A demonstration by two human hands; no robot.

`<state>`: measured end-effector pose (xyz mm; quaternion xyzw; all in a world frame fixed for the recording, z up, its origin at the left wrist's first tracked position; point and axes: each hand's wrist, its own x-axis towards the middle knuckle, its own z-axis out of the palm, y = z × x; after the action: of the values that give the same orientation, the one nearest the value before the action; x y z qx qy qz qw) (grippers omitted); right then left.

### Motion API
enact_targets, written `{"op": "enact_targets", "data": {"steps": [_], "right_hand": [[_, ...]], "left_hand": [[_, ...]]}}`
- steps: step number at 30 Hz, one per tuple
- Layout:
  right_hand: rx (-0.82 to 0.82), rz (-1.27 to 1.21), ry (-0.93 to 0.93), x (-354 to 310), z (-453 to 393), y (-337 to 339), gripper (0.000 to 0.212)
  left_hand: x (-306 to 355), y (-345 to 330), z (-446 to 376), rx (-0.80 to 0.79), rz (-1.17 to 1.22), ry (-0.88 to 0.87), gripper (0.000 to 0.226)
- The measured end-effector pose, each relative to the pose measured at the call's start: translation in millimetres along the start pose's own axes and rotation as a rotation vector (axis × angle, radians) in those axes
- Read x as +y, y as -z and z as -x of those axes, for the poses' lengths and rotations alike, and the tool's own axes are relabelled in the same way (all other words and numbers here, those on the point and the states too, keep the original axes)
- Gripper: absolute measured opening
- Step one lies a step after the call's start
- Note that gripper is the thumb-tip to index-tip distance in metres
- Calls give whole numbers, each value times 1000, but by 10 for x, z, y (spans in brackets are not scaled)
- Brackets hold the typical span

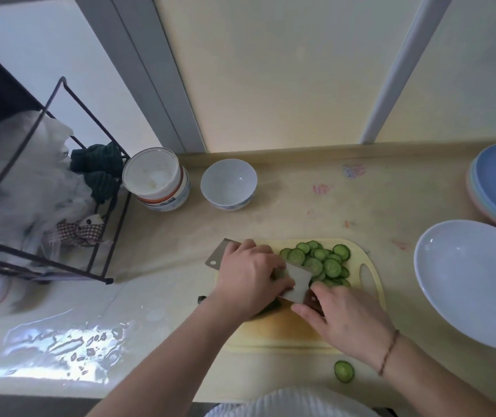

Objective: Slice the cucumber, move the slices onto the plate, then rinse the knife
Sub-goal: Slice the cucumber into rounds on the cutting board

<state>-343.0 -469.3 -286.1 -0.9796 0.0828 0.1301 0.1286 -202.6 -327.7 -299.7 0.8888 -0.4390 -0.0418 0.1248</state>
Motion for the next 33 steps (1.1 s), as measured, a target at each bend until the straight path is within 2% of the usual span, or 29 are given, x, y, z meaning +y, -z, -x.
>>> {"op": "enact_targets", "data": {"steps": [3, 7, 10, 12, 14, 16, 18, 19, 20, 22, 24, 26, 33], "right_hand": [[1, 36, 26, -48, -21, 12, 51], [-10, 47, 63, -95, 30, 26, 54], [-51, 62, 69, -79, 148, 8, 58], [-81, 56, 57, -54, 272, 28, 65], [-100, 11, 9, 11, 418, 52, 70], [-92, -97, -83, 84, 560, 83, 77], [-82, -332, -180, 116, 644, 108, 69], [-71, -488, -221, 119, 659, 95, 61], [-65, -645, -255, 119, 657, 70, 56], [-85, -889, -315, 103, 608, -8, 53], [-140, -1005, -349, 62, 519, -104, 54], [-150, -1020, -335, 25, 434, -221, 53], [-161, -911, -243, -68, 323, -346, 45]], "left_hand": [[-50, 14, -104, -127, -9, 19, 31], [-164, -45, -226, -126, -9, 70, 28], [-258, -71, -351, -217, 34, 102, 27], [-318, -36, -391, -216, 48, 91, 27], [-403, 48, -370, -42, 176, 105, 22], [-449, 200, -222, 315, 418, 168, 11], [-454, 281, 30, 701, 583, 237, 7], [-447, 251, 165, 782, 606, 251, 7], [-431, 171, 297, 769, 600, 223, 8], [-364, -94, 530, 532, 466, 81, 15], [-303, -412, 673, 270, 244, -60, 33], [-228, -628, 742, 140, 167, -91, 42], [-252, -759, 836, 227, 220, -82, 35]]}}
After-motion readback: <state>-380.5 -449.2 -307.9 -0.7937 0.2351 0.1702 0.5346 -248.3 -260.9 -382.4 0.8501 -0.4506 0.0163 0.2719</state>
